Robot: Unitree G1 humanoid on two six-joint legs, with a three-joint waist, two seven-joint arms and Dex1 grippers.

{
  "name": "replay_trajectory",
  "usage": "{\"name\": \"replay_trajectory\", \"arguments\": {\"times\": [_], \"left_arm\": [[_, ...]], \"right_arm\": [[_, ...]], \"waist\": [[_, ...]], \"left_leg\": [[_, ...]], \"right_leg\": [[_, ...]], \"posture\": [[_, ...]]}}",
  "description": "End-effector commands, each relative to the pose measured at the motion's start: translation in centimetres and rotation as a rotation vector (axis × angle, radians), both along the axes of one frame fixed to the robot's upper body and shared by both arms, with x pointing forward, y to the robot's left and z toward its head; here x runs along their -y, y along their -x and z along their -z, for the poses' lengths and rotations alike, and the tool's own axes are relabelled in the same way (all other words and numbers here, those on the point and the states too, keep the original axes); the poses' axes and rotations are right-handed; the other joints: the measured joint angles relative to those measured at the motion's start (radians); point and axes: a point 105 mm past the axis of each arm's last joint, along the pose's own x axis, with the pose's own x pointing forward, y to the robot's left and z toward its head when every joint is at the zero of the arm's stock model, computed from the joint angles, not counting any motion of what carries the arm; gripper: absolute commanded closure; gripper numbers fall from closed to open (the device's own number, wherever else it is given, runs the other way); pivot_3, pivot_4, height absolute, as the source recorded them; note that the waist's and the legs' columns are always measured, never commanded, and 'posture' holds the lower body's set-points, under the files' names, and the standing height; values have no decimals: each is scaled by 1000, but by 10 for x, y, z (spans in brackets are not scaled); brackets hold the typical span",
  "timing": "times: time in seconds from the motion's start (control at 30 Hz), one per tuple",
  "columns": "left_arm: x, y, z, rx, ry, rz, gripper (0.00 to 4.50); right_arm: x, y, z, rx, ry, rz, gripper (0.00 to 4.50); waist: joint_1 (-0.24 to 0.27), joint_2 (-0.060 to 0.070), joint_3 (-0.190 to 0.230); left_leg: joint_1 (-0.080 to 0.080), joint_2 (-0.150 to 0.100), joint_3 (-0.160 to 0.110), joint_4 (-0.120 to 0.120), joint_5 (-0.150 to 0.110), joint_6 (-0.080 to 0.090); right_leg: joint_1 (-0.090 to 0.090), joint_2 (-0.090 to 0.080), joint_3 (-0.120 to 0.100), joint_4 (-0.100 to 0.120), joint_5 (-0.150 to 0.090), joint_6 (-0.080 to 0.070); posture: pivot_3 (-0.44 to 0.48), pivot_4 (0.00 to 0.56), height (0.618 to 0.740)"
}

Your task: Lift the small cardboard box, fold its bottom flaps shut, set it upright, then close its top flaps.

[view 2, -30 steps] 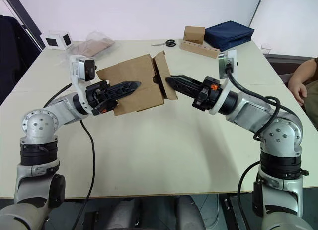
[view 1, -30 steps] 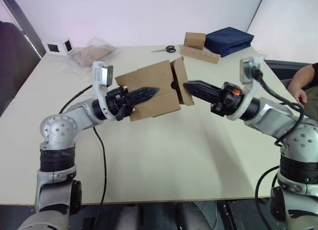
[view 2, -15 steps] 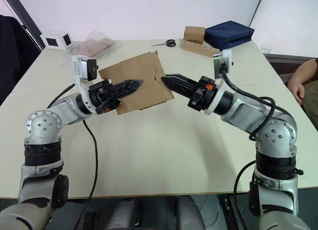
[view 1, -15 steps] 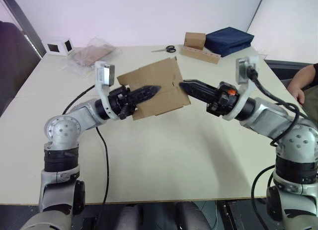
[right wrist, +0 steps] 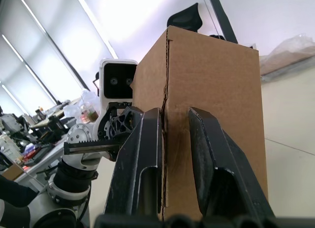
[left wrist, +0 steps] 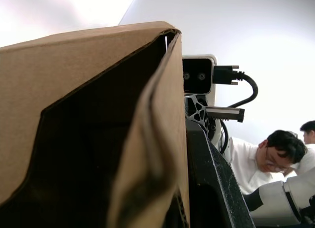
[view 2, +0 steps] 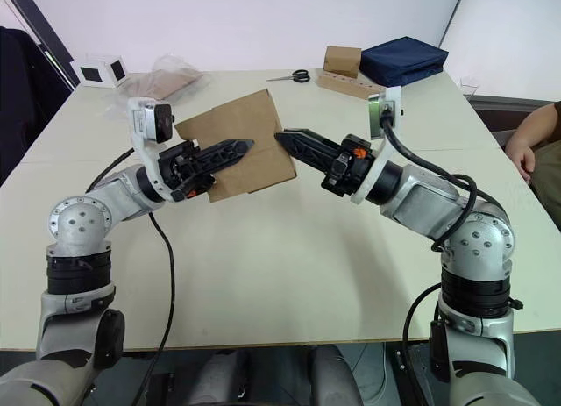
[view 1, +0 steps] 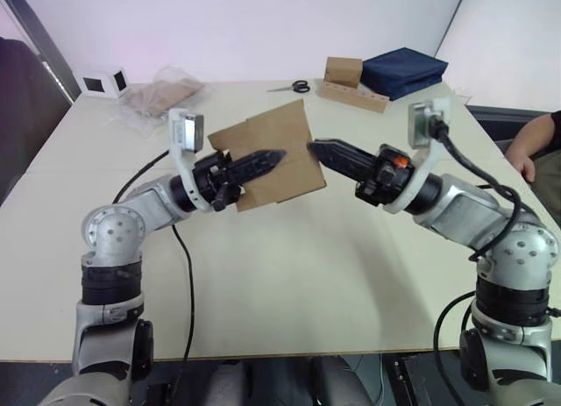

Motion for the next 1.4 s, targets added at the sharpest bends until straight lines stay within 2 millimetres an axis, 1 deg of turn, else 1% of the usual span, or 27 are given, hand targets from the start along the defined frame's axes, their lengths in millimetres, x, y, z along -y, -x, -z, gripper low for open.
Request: {"name": "replay_trajectory", "arguments": {"times": [0.03,0.27,0.4,0.6,0.7,0.9,0.97,1.1,1.2,1.3,1.4], "left_arm": [[5,7,-8,40,5,23,4500],[6,8,-8,37,2,34,4500],[7,8,-7,31,-9,44,4500],[7,9,-5,33,-22,53,4500],[5,9,-7,38,-23,49,4500],[-4,10,-10,43,-26,32,4500],[-7,10,-11,42,-27,27,4500],[-9,11,-12,43,-28,26,4500],[-10,11,-12,44,-28,27,4500],[-10,11,-13,45,-27,29,4500],[-10,11,-14,50,-30,31,4500]], "right_arm": [[-20,22,-10,52,-3,-124,3662],[-27,28,-10,52,2,-164,3662],[-36,34,-1,65,105,-228,3662],[-41,37,5,75,155,-267,3662],[-31,29,1,81,145,-223,3662],[-2,14,-11,82,106,-107,3662],[11,10,-10,76,107,-67,3662],[26,6,-5,63,122,-19,3662],[34,1,-1,53,128,17,3662],[37,-3,2,48,125,38,3662],[33,-7,10,54,149,64,4456]], "waist": [[0,0,0],[0,0,0],[0,0,0],[0,0,0],[0,0,0],[0,0,0],[0,0,0],[1,0,0],[1,0,0],[-1,0,0],[0,0,0]], "left_leg": [[0,0,0,0,0,0],[0,0,0,0,0,0],[0,0,0,0,0,0],[0,0,0,0,0,0],[0,0,0,0,0,0],[0,0,0,0,0,0],[0,0,0,0,0,0],[0,0,0,0,0,0],[0,0,0,0,0,0],[0,0,0,-1,0,0],[0,0,0,-1,0,0]], "right_leg": [[0,0,0,0,0,0],[0,0,0,0,0,0],[0,0,0,0,0,0],[0,0,0,0,0,0],[0,0,0,0,0,0],[0,0,0,0,0,0],[0,0,0,0,0,0],[0,0,0,-1,0,0],[0,0,0,-1,0,0],[0,0,0,-1,0,0],[0,0,0,-1,0,0]], "posture": [[0,150,740],[0,150,740],[0,150,740],[0,150,740],[0,150,740],[0,150,740],[0,150,740],[0,150,740],[0,150,740],[0,150,740],[0,150,740]]}}
